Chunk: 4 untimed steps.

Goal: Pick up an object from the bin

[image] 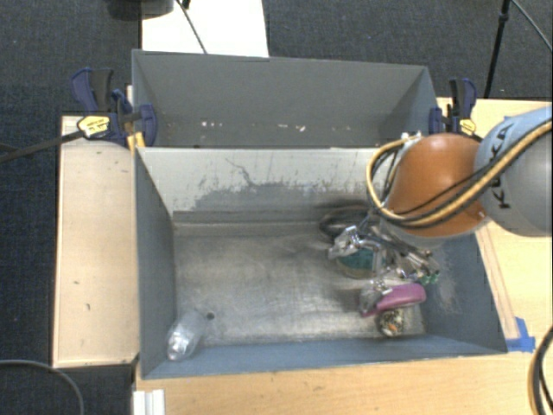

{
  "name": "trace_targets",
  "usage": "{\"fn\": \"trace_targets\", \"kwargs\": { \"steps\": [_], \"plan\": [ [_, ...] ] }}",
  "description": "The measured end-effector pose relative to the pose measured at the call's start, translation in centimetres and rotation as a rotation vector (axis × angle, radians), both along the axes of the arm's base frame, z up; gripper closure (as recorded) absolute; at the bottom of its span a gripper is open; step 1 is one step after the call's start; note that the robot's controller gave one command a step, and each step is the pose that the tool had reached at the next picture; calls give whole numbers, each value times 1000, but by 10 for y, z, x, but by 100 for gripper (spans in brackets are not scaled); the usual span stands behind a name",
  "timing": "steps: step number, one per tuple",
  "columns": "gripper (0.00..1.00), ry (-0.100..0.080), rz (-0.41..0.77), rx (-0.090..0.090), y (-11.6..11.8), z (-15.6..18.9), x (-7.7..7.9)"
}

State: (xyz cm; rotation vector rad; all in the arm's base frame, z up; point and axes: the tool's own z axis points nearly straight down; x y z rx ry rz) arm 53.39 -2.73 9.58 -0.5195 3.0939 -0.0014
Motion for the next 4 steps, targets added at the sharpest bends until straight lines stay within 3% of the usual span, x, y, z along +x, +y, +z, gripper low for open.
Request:
{"fn": "trace_targets", "kwargs": {
  "steps": [1, 2, 3, 4],
  "plan": [
    [0, 2, 7, 9, -22, 1, 8],
    [0, 4, 86, 2, -35, 1, 10],
    [0, 22, 815, 35, -42, -21, 36],
    [0, 14, 801, 26, -49, -16, 39]
  ]
}}
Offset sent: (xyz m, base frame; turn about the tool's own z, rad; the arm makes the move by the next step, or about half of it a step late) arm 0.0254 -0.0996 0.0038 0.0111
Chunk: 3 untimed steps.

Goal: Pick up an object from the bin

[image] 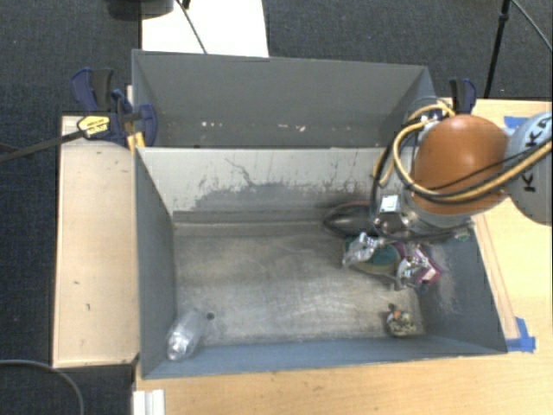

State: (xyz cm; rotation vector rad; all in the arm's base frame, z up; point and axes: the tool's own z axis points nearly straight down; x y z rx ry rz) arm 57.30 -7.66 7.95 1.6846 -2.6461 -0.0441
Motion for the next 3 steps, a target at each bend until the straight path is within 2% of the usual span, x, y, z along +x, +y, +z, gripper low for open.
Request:
{"fn": "trace_targets", "kwargs": {
  "steps": [1, 2, 3],
  "plan": [
    [0, -1, -19, 1, -6, 3, -6],
    [0, -14, 26, -11, -15, 4, -5],
    [0, -25, -31, -19, -50, 50, 17]
  ]
}}
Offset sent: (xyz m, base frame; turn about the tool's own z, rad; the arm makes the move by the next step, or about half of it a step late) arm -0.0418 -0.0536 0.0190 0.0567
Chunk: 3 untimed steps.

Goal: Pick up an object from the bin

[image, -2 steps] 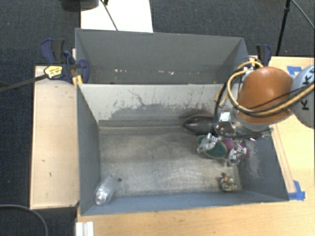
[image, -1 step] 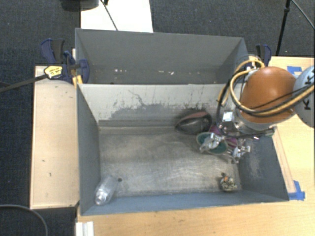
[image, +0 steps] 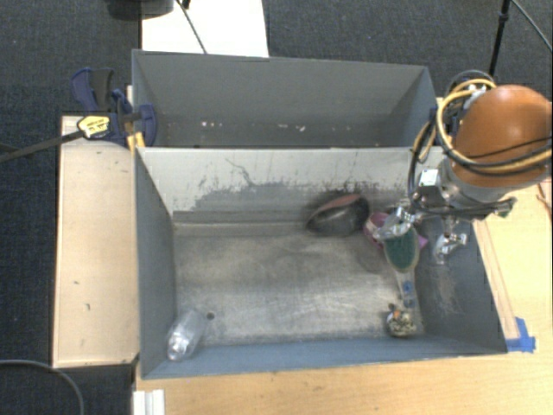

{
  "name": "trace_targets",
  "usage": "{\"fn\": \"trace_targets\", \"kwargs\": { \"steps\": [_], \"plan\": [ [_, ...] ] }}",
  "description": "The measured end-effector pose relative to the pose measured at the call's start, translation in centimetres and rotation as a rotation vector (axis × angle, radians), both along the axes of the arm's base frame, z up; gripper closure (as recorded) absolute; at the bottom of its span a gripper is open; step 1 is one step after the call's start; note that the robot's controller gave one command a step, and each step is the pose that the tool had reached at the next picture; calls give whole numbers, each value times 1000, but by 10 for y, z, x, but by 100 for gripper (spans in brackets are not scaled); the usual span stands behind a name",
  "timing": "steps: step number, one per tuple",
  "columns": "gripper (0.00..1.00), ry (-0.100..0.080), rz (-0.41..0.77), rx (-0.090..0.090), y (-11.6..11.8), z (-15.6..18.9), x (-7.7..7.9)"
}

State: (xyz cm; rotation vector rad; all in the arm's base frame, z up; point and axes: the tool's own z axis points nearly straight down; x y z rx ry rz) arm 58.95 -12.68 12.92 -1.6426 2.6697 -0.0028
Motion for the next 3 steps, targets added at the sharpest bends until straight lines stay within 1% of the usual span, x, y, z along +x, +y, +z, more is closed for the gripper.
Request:
{"fn": "trace_targets", "kwargs": {
  "steps": [1, 2, 3],
  "plan": [
    [0, 6, 214, 17, 5, -44, 4],
    [100, 13, 207, 5, -4, -46, 2],
    [100, -3, 225, -4, 3, 77, -11]
  ]
}}
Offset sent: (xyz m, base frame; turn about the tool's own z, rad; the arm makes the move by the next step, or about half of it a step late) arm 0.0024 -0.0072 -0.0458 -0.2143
